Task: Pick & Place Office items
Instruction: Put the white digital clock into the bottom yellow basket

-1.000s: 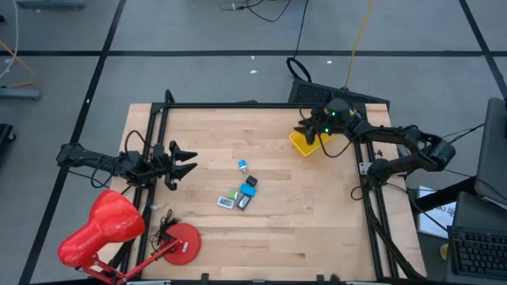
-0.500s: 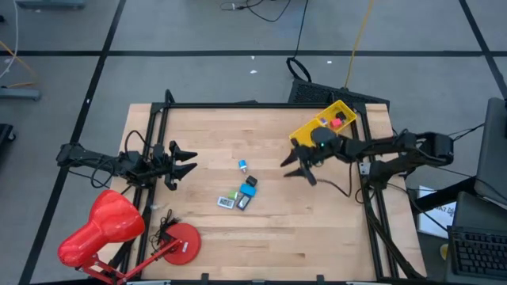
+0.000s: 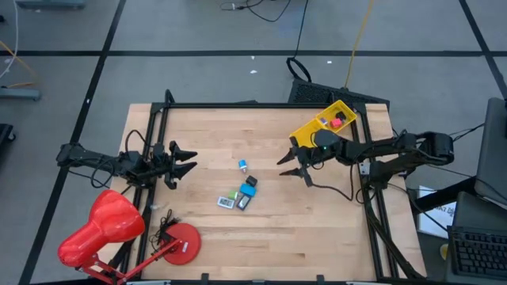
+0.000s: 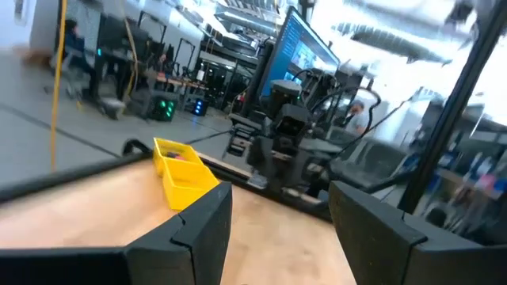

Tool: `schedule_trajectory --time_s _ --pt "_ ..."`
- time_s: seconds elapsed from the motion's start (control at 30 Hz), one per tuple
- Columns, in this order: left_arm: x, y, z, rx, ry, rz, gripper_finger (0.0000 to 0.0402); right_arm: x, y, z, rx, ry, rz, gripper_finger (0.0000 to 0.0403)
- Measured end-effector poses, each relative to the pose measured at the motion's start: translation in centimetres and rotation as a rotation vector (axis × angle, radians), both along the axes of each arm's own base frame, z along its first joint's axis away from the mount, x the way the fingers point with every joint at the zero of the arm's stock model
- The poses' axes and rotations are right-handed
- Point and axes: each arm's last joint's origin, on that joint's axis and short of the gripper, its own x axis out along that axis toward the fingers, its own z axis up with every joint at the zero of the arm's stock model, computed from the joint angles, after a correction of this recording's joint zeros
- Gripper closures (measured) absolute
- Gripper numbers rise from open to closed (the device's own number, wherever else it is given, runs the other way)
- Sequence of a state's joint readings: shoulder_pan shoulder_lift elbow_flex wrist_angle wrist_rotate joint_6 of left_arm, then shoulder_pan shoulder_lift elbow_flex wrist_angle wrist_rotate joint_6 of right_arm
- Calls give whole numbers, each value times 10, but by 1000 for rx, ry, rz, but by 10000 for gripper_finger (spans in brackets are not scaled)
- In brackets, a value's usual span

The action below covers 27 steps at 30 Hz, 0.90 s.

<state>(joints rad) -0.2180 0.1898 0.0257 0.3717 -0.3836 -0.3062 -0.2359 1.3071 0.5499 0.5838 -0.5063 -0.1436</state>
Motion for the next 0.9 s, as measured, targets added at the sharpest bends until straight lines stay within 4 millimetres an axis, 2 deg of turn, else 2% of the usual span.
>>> schedule_trajectory --time_s 0.17,0.3,0.77,0.9 --pt "0 1 -1 -88 -8 21 188 0 -1 0 0 6 -38 232" --pt "0 3 -2 -47 14 84 188 0 -1 0 14 10 -39 232" --pt "1 2 -9 -23 83 76 188 0 -1 -1 16 13 -40 235" --pt "4 3 -19 -128 163 119 188 0 -1 -1 15 13 -39 236"
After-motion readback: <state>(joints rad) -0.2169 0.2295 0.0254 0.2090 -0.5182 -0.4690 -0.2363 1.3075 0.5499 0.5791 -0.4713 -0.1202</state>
